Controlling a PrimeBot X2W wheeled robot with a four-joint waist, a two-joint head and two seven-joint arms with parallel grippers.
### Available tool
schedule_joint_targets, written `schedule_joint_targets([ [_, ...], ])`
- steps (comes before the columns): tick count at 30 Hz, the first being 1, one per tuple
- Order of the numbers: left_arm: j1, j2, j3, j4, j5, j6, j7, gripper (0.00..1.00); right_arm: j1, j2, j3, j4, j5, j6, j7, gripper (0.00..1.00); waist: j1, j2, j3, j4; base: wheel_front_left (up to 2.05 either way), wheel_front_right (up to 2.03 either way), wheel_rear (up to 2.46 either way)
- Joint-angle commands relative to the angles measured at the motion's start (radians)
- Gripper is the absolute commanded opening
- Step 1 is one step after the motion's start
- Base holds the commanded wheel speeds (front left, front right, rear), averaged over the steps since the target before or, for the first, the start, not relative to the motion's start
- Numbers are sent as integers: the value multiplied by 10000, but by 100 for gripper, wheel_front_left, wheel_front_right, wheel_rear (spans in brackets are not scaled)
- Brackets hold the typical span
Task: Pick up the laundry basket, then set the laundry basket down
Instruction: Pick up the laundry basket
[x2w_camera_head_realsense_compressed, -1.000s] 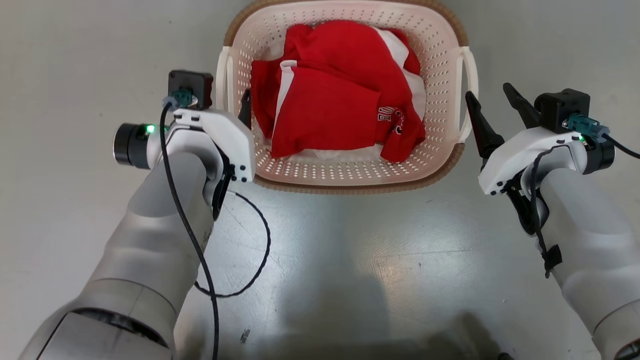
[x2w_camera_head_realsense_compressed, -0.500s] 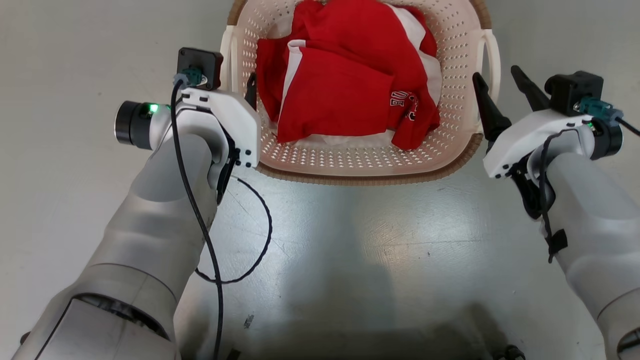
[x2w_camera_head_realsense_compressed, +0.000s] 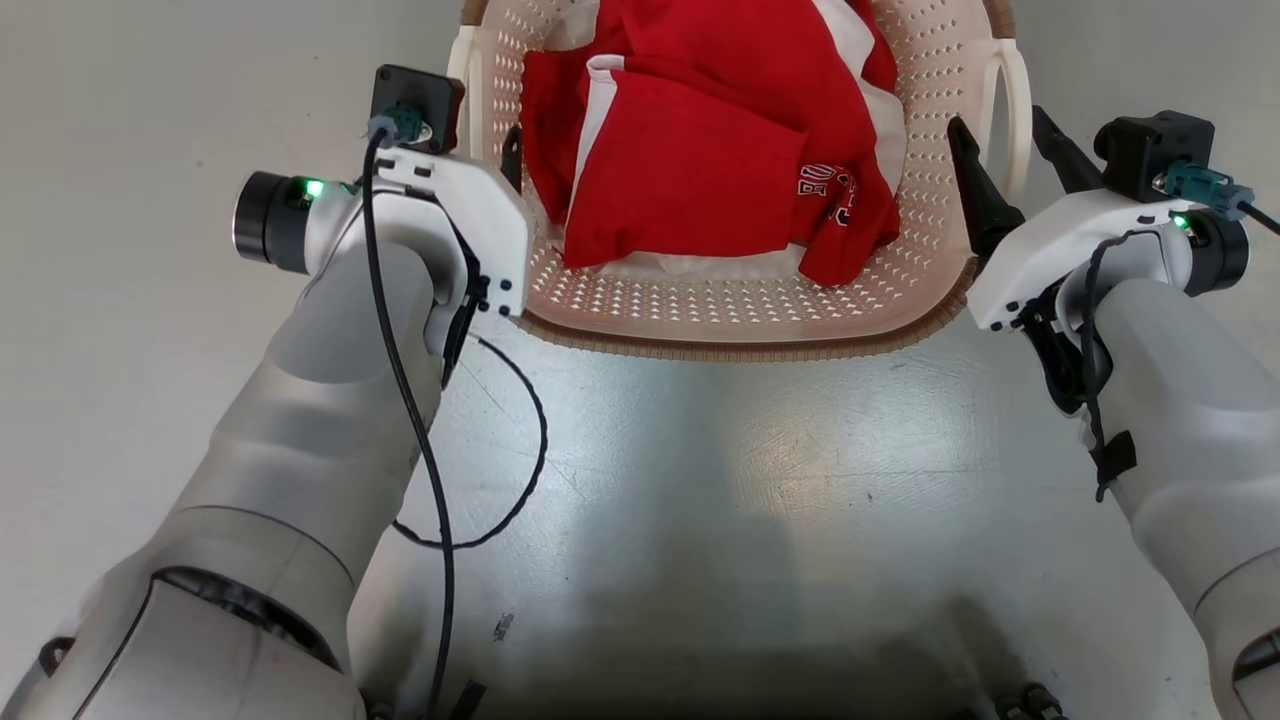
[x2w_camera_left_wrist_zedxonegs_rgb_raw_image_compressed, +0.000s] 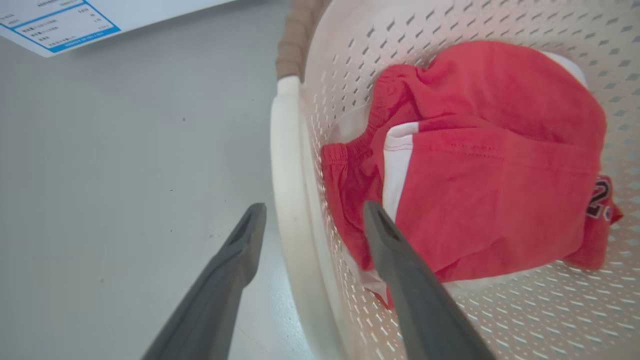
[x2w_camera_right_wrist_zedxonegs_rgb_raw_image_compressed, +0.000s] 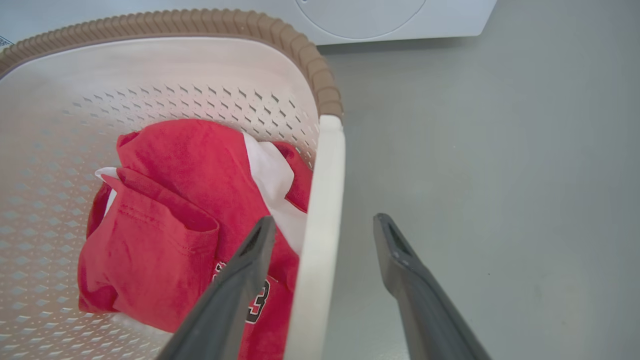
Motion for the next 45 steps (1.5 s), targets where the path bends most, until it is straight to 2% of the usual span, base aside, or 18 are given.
schedule_joint_targets([
  [1,-108,241,50,-135,-137,119,13,100,276,128,202,-30,92,62,-138,100,0,0,10,15,0,0,0],
  [19,-198,241,-648,-47,-846,285,-20,100,134,74,622,13,455,62,-138,100,0,0,58,38,0,0,0],
  [20,-214,241,-716,-44,-843,266,-52,100,135,80,642,34,460,62,-138,89,0,0,56,33,0,0,0],
  [21,-290,241,-772,-26,-873,307,-200,100,119,90,679,103,463,62,-138,64,0,0,57,23,0,0,0],
  [22,-316,241,-803,-4,-893,303,-219,100,103,101,695,133,467,62,-138,63,0,0,63,15,0,0,0],
  [23,-342,241,-888,22,-869,256,-192,65,85,116,720,175,468,62,-138,43,0,0,68,1,0,0,0],
  [24,-372,241,-989,54,-824,217,-162,23,62,130,759,243,456,62,-138,2,0,0,65,-10,0,0,0],
  [25,-403,241,-1075,78,-790,172,-145,0,30,134,794,316,430,62,-138,0,0,0,65,-19,0,0,0],
  [36,-77,241,-1504,130,-1162,91,286,0,-49,164,1636,956,598,62,-41,0,0,0,-462,45,0,0,0],
  [45,738,241,-1786,164,-1655,-40,543,0,398,5,2620,798,1478,62,1019,0,0,0,-1832,58,0,0,0],
])
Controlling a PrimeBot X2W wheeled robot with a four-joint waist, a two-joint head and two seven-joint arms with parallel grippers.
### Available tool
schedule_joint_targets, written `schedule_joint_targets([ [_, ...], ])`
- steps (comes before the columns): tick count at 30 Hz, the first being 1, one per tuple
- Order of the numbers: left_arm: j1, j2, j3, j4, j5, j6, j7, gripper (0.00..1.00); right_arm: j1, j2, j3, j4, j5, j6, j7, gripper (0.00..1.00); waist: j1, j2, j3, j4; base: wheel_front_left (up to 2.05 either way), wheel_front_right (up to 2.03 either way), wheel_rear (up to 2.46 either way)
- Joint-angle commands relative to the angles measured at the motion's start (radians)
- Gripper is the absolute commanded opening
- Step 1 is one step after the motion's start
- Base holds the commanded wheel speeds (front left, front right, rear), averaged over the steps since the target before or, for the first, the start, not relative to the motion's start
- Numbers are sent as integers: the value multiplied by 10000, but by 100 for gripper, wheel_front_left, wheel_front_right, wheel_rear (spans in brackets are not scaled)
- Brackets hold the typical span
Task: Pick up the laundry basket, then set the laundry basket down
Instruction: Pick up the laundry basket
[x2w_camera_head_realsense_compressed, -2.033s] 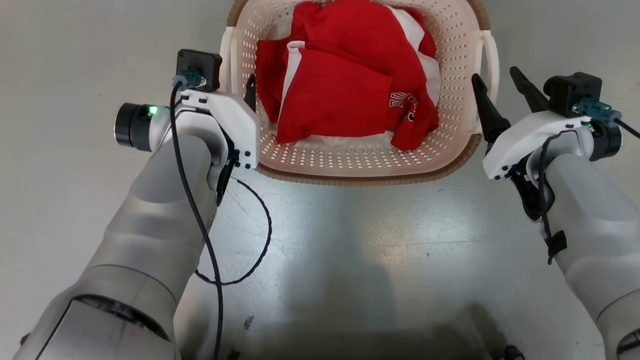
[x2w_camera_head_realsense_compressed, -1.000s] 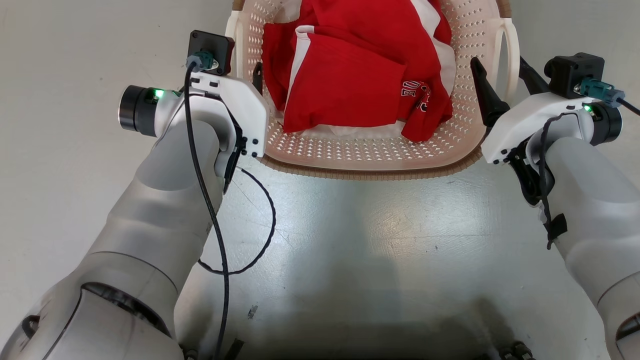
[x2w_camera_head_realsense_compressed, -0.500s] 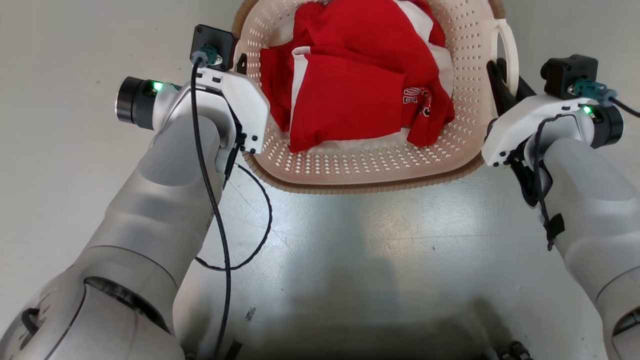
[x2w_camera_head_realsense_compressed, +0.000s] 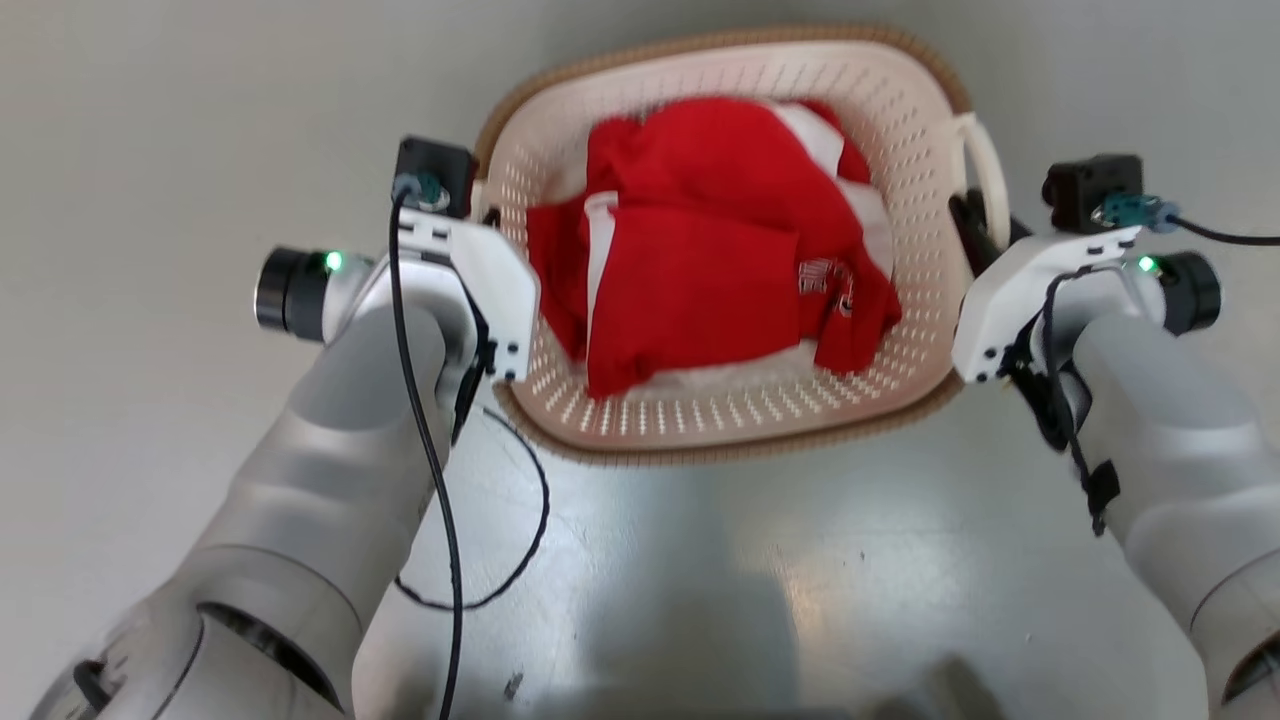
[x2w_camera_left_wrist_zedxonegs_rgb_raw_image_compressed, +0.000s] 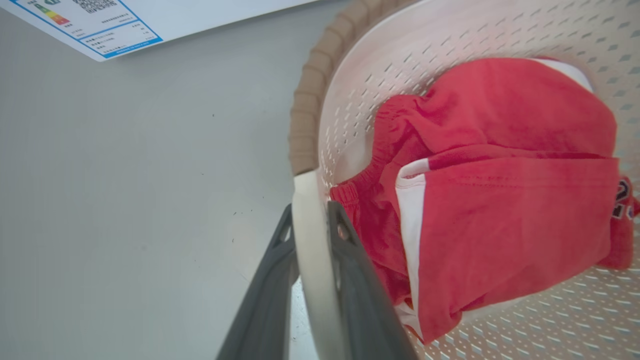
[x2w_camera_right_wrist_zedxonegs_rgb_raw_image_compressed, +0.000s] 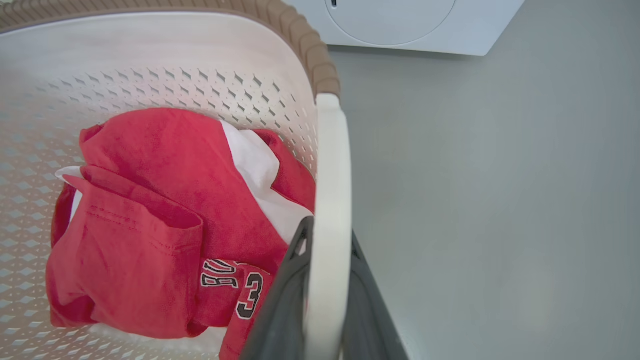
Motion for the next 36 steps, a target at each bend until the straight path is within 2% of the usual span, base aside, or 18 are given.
schedule_joint_targets([
  [1,312,242,-49,-15,39,-146,-11,0,664,22,301,-203,213,71,187,0,0,0,-659,-56,0,0,0],
  [14,1804,457,-324,351,-160,-675,539,0,2267,527,1622,-228,1542,71,1451,0,0,0,-3792,-772,0,0,0],
  [26,2932,542,-513,393,-291,-996,881,0,3173,995,2377,-5,2296,71,2155,0,0,0,-5739,-1331,0,0,0],
  [36,3815,426,-610,402,-505,-1145,1269,0,3588,1062,2855,95,2812,71,2728,0,0,0,-7030,-1306,0,0,0],
])
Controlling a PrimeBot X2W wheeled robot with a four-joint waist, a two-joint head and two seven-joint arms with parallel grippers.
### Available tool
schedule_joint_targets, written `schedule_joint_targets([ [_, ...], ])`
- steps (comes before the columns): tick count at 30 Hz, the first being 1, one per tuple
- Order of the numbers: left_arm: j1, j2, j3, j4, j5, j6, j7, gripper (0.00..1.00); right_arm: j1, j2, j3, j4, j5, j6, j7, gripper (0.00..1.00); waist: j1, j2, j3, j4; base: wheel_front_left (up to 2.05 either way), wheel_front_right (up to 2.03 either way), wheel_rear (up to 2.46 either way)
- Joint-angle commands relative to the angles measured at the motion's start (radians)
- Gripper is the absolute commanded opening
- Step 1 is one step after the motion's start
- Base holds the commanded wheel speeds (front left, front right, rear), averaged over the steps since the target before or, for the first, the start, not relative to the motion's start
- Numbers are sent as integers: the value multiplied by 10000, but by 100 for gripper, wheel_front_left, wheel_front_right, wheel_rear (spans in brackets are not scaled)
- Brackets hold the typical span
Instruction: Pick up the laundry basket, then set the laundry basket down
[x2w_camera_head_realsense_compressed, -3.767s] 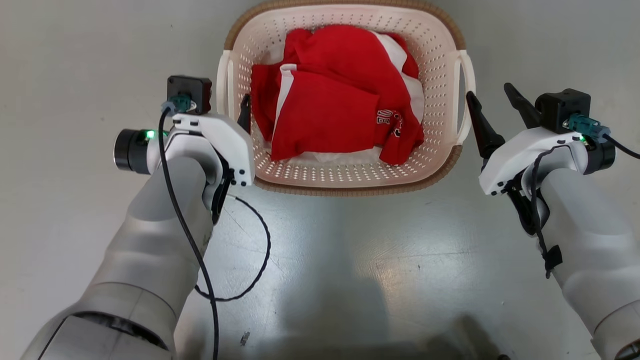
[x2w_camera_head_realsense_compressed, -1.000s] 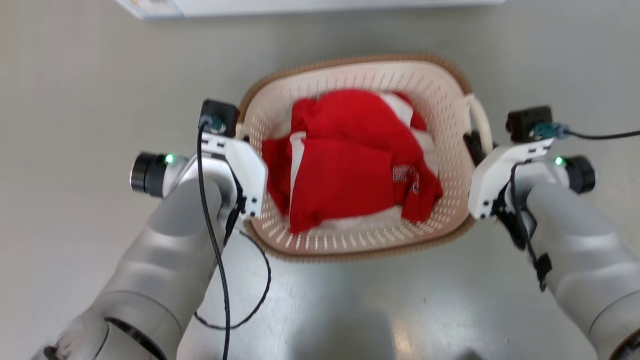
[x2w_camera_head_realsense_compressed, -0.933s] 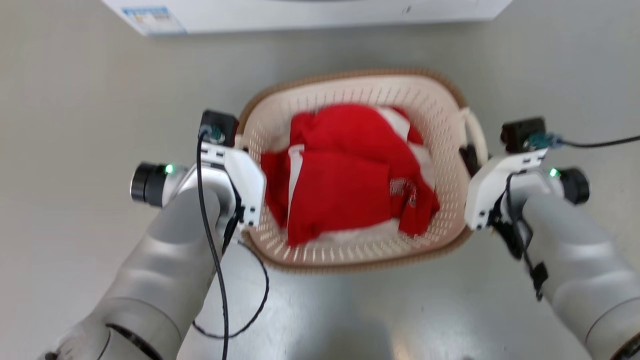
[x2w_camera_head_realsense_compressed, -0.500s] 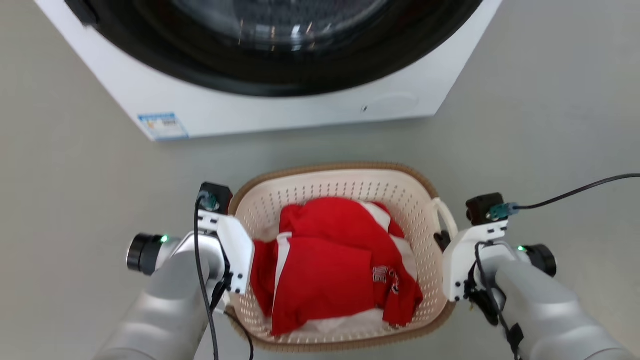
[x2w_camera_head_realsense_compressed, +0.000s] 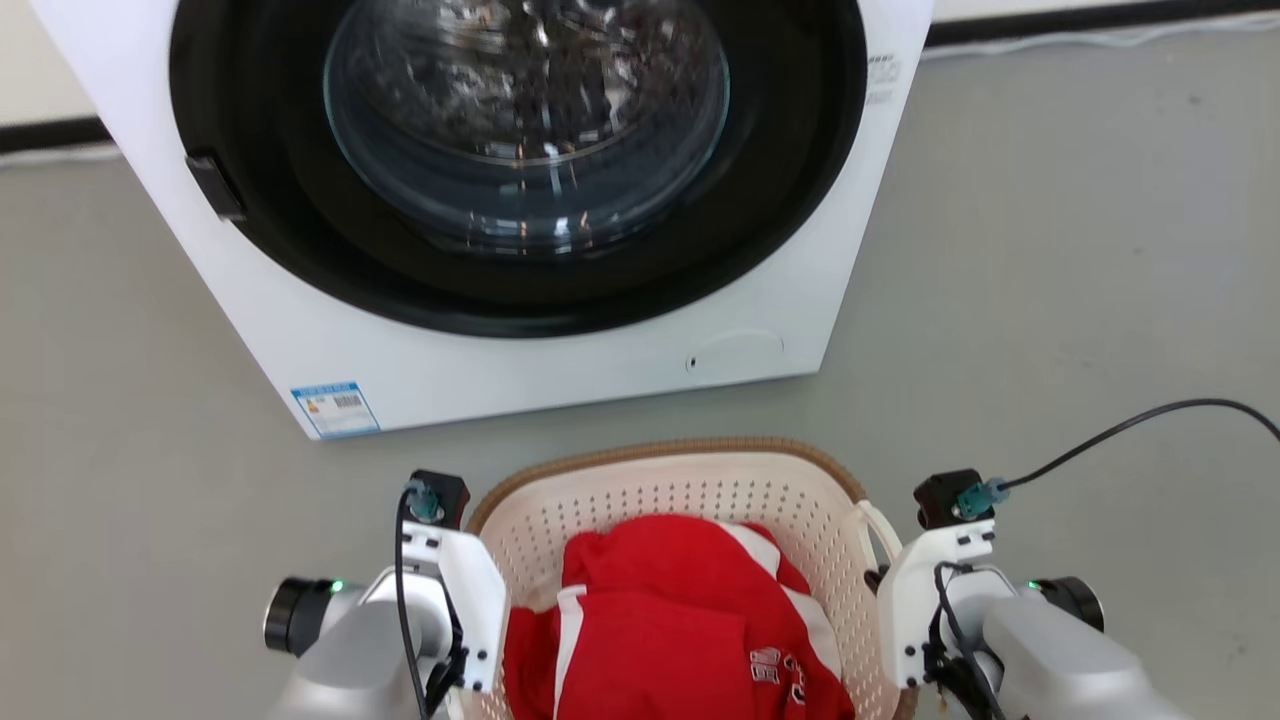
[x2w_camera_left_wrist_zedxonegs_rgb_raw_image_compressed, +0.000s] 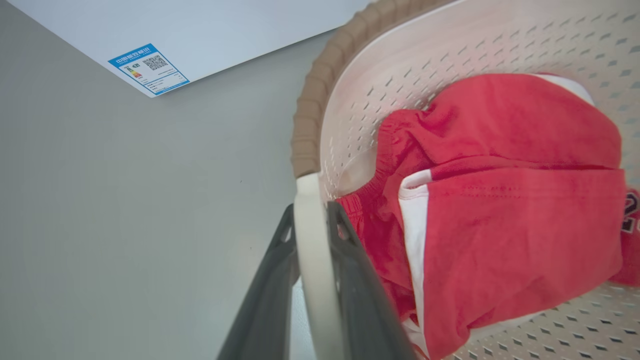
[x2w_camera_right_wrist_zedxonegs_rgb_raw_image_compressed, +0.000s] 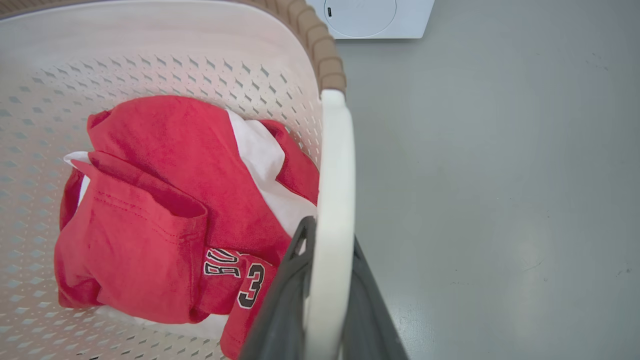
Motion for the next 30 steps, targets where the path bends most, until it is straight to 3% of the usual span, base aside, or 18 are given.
schedule_joint_targets([
  [1,-129,128,66,-115,52,-94,-64,0,113,137,170,-153,33,88,45,0,0,-1,-329,13,0,0,0],
  [13,392,127,-7,-113,-159,-233,444,0,359,126,605,-237,628,88,628,0,0,-1,-1096,-15,0,0,0],
  [30,396,124,-174,-112,-256,-403,793,0,253,26,1082,-422,1289,88,1157,0,0,-1,-1377,-297,0,0,0],
])
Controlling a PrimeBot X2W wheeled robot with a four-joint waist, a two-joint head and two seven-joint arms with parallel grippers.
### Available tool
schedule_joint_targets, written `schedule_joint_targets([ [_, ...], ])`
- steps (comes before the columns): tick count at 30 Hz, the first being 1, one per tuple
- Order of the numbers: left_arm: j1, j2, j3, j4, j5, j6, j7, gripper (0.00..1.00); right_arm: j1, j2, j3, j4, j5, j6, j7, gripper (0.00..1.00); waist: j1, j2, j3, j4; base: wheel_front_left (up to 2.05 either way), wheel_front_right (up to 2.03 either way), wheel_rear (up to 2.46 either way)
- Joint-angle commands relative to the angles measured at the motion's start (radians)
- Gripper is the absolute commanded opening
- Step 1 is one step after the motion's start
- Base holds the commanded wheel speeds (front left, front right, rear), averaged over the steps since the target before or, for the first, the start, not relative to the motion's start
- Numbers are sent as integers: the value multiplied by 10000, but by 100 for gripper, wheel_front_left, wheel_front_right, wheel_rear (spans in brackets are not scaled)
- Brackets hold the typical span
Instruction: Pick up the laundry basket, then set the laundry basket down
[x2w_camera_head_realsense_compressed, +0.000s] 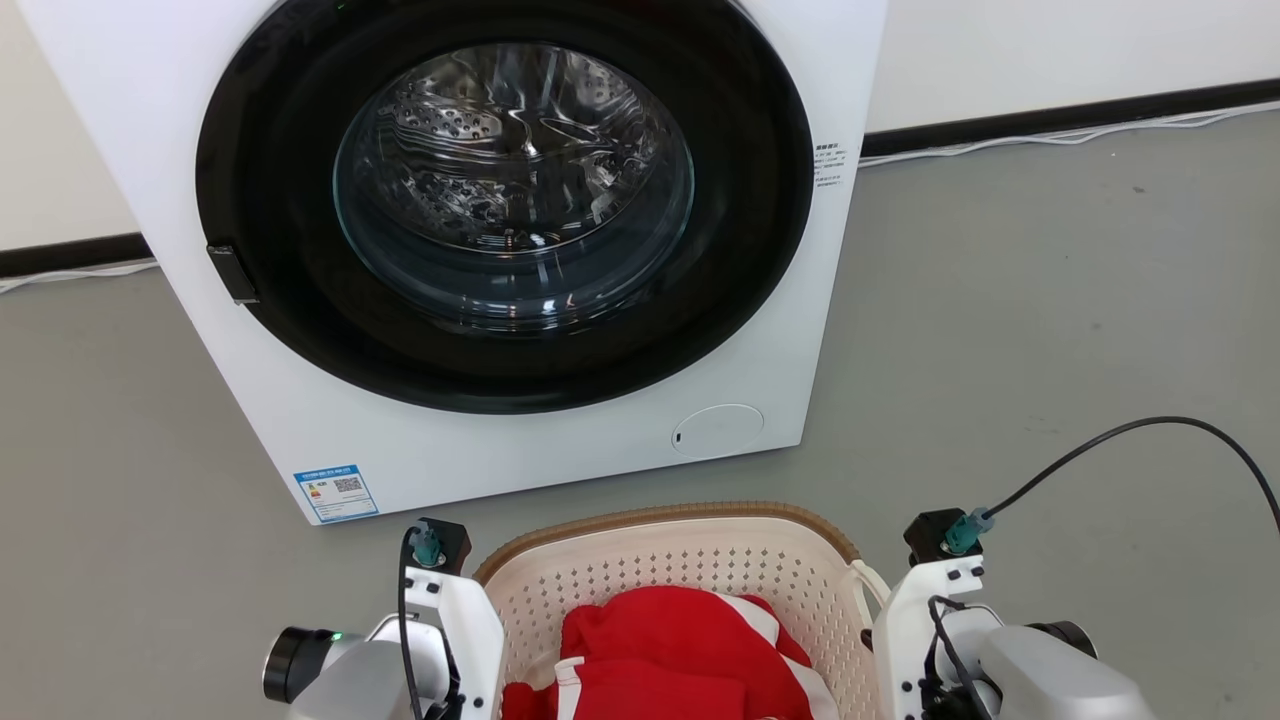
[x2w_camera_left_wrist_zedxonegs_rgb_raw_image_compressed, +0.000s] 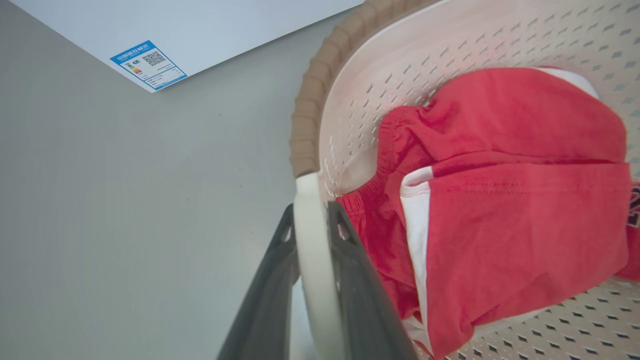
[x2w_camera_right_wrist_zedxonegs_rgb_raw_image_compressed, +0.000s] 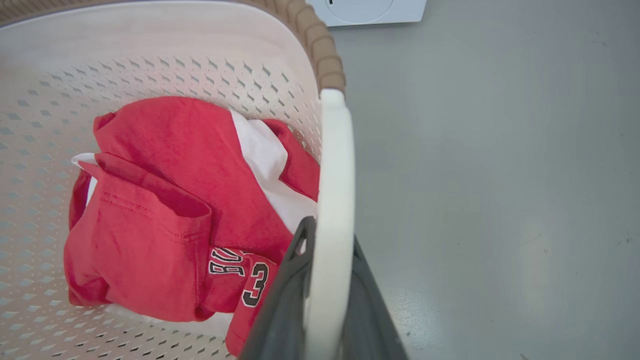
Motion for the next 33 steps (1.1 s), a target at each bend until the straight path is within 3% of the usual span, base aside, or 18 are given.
schedule_joint_targets([
  [1,-220,117,56,-125,28,-156,-84,0,-126,76,130,-256,77,88,90,0,1,-1,-34,2,0,0,0],
  [33,-287,170,-162,-125,-102,-152,-71,0,-453,-68,894,-275,831,88,-68,0,1,-1,-187,36,0,0,0],
])
